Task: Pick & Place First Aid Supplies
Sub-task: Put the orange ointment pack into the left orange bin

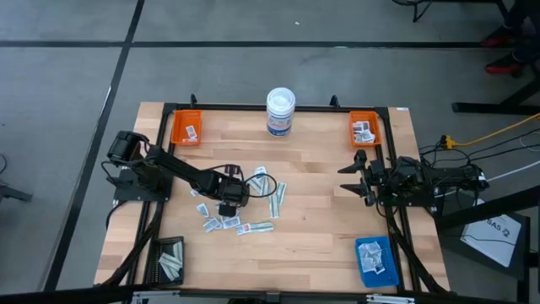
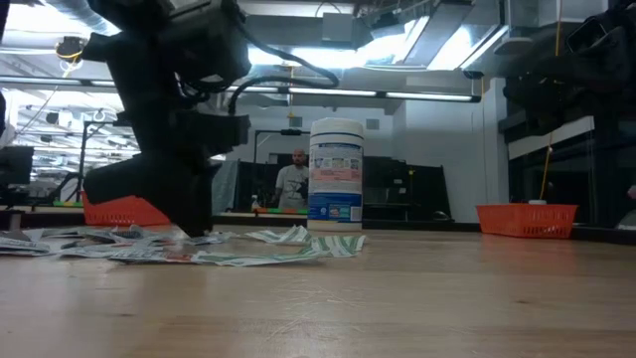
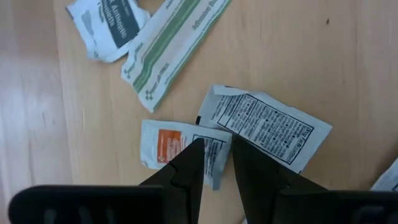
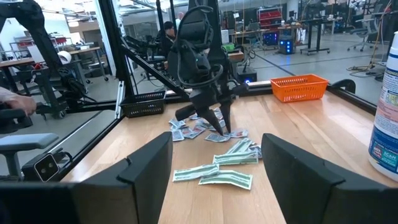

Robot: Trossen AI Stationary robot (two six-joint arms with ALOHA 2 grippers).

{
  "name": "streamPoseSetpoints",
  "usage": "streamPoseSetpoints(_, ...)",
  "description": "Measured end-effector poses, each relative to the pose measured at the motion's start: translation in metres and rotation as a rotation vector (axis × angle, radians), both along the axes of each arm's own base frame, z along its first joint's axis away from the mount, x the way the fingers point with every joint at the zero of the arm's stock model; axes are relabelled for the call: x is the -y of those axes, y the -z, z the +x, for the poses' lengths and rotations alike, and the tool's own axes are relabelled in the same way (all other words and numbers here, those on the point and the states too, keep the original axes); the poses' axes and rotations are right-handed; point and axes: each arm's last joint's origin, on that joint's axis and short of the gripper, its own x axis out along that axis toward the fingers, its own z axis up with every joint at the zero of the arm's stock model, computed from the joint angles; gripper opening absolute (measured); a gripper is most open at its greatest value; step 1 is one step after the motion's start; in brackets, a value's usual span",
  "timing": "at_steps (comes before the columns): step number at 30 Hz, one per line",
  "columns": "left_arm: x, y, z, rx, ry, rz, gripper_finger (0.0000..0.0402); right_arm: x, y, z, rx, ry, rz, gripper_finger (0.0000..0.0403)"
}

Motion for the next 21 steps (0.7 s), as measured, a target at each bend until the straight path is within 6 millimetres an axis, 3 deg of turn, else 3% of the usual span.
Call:
streamPoseSetpoints(7,-0.0006,0.0020,0.0009,-0.013,0.003,-0.012,0.0064,0.0000,0.0000,0.0000,0.001,0.000,0.000,0.0245)
streamPoseSetpoints(15,-0.0023,0.0026,0.0009,-0.017,-0.010,-0.038,0.0006,0.0000,-0.0002,0.0000,0.001,0.000,0.000,0.0245)
streamPoseSetpoints(21,-0.0037,-0.0010,-0.0021,-0.003,-0.049,-0.040,0.0002,0.0000,-0.0001,0.0000,0.001,0.000,0.000,0.0245)
